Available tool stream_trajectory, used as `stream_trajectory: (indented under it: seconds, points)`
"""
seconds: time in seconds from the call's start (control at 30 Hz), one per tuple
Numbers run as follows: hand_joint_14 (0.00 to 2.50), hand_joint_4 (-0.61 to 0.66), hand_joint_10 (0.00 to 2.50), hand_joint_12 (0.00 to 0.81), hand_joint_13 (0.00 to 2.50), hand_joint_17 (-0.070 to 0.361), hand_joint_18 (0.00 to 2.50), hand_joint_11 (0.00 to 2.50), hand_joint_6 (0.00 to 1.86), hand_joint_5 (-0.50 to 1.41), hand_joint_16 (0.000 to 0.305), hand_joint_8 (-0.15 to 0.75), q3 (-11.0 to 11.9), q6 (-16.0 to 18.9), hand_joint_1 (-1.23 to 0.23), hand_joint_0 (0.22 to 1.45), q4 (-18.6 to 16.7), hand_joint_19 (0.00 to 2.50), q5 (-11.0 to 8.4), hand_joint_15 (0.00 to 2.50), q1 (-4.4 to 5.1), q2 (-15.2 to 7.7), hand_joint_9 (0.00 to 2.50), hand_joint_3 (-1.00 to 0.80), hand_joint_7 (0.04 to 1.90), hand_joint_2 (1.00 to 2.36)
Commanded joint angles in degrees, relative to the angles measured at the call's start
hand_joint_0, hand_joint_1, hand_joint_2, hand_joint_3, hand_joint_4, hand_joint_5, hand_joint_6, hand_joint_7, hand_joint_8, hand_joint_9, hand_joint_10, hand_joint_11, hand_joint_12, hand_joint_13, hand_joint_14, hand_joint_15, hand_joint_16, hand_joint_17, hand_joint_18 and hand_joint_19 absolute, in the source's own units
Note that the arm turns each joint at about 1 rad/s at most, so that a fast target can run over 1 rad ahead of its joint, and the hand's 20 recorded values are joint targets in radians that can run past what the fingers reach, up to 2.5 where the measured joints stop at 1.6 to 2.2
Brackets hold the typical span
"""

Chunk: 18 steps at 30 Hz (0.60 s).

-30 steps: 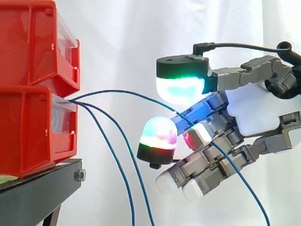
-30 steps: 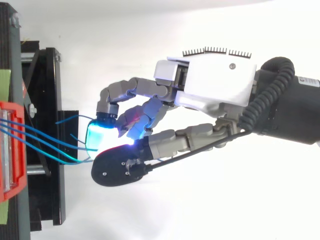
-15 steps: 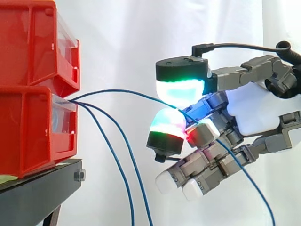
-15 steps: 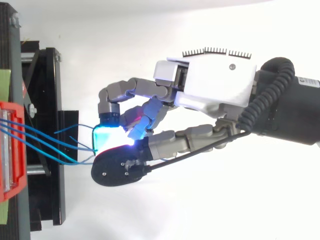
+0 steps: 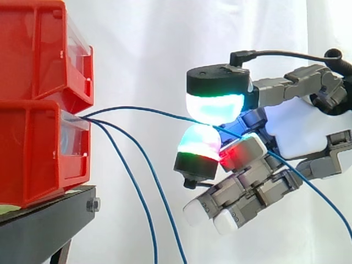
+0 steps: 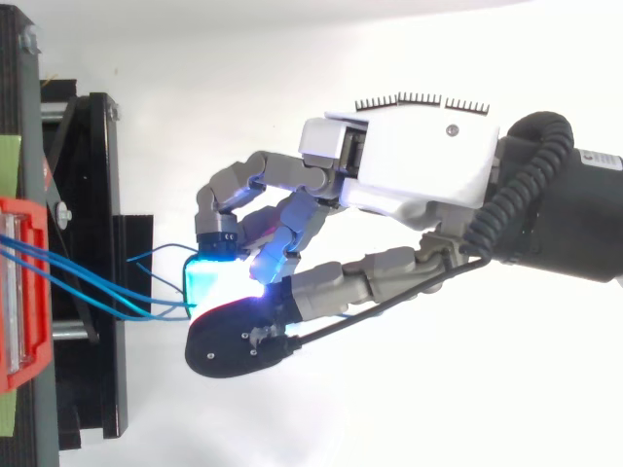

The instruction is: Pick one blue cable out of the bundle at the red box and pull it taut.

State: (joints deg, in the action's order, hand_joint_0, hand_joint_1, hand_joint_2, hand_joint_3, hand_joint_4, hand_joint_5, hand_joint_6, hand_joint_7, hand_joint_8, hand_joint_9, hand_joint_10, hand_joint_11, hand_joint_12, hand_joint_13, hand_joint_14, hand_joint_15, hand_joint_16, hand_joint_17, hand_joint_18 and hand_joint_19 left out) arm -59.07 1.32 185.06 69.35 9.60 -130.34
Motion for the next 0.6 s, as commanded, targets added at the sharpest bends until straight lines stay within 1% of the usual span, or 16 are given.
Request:
stream_trajectory:
  seconds: [0.0, 0.03, 0.1, 0.2, 0.27, 0.37, 0.57]
  points:
    - [0.01, 0.17, 0.02, 0.363, 0.62, 0.121, 0.53, 1.27, 0.85, -0.14, 0.054, 0.322, 0.0, 0.0, -0.78, 0.60, -0.1, 0.37, 0.00, 0.36, -0.02, 0.0, 1.16, -0.18, 1.15, 1.01]
    - [0.01, 0.16, 0.02, 0.364, 0.62, 0.121, 0.53, 1.28, 0.86, -0.14, 0.054, 0.327, 0.0, 0.0, -0.78, 0.60, -0.1, 0.38, 0.00, 0.36, -0.02, 0.0, 1.16, -0.18, 1.14, 1.02]
    - [0.01, 0.17, 0.02, 0.362, 0.63, 0.119, 0.53, 1.29, 0.86, -0.14, 0.053, 0.318, 0.0, 0.0, -0.78, 0.61, -0.1, 0.38, 0.00, 0.37, -0.02, 0.0, 1.16, -0.18, 1.18, 1.02]
    - [0.02, 0.16, 0.02, 0.360, 0.64, 0.117, 0.54, 1.30, 0.87, -0.14, 0.052, 0.323, 0.0, 0.0, -0.79, 0.62, -0.1, 0.39, 0.00, 0.39, -0.02, 0.0, 1.16, -0.17, 1.19, 1.02]
    - [0.02, 0.14, 0.02, 0.366, 0.66, 0.116, 0.54, 1.33, 0.88, -0.14, 0.052, 0.325, 0.0, 0.0, -0.79, 0.62, -0.1, 0.39, 0.00, 0.41, -0.02, 0.0, 1.16, -0.14, 1.22, 1.02]
    - [0.02, 0.10, 0.02, 0.369, 0.68, 0.117, 0.56, 1.35, 0.90, -0.14, 0.052, 0.325, 0.0, 0.0, -0.80, 0.63, -0.1, 0.38, 0.00, 0.43, -0.02, 0.0, 1.17, -0.10, 1.22, 1.02]
    - [0.02, 0.08, 0.01, 0.374, 0.74, 0.121, 0.62, 1.42, 0.91, -0.13, 0.054, 0.347, 0.0, 0.0, -0.81, 0.64, -0.1, 0.38, 0.00, 0.48, -0.02, 0.0, 1.22, -0.03, 1.26, 1.02]
